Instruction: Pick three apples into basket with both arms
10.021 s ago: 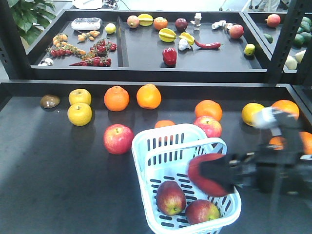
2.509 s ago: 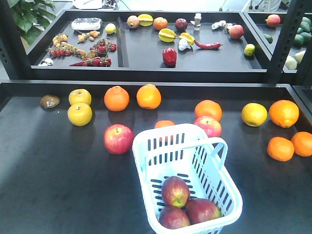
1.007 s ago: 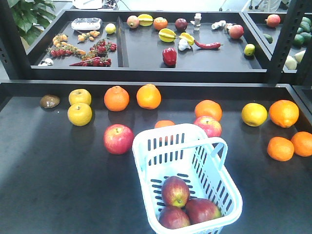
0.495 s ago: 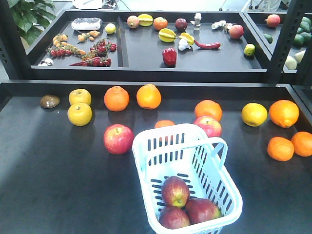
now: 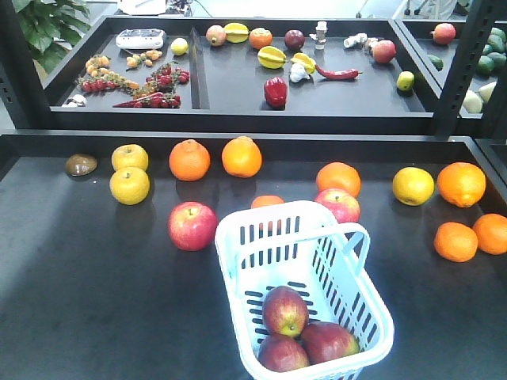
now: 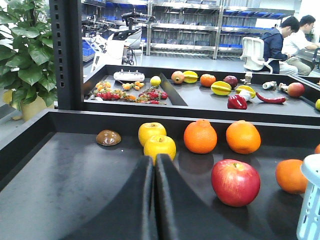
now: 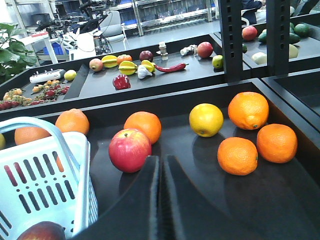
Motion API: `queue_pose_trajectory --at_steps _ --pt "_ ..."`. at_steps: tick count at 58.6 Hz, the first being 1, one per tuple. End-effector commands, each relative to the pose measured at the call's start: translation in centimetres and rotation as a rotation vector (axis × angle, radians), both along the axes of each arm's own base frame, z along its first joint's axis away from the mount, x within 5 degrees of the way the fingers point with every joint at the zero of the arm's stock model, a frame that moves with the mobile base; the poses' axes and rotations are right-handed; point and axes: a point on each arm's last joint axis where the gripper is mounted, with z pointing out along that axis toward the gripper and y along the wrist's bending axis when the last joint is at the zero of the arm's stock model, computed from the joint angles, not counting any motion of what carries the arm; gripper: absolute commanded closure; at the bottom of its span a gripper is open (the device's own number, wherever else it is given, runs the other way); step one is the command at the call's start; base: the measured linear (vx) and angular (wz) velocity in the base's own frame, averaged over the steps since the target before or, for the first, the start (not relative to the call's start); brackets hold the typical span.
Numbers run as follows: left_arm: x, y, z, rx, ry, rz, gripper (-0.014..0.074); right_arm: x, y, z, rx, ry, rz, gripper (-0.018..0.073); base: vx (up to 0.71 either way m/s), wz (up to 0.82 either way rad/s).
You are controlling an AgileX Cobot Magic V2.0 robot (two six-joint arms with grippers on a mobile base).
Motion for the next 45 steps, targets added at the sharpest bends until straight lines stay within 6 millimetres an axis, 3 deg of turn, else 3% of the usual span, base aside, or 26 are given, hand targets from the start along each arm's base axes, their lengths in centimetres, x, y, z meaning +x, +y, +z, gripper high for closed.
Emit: queue_pose_trajectory --at_steps 1,45 --pt "-0.25 -0.01 1.61 -0.01 -0.113 0.0 0.0602 0.02 0.05 0.34 -0.008 -0.077 0.004 0.0564 0.0 0.0" --pt "-0.25 -0.01 1.61 -0.01 -0.113 0.0 0.0602 0.02 0.05 0.34 -0.008 -0.077 0.004 0.0564 0.0 0.0"
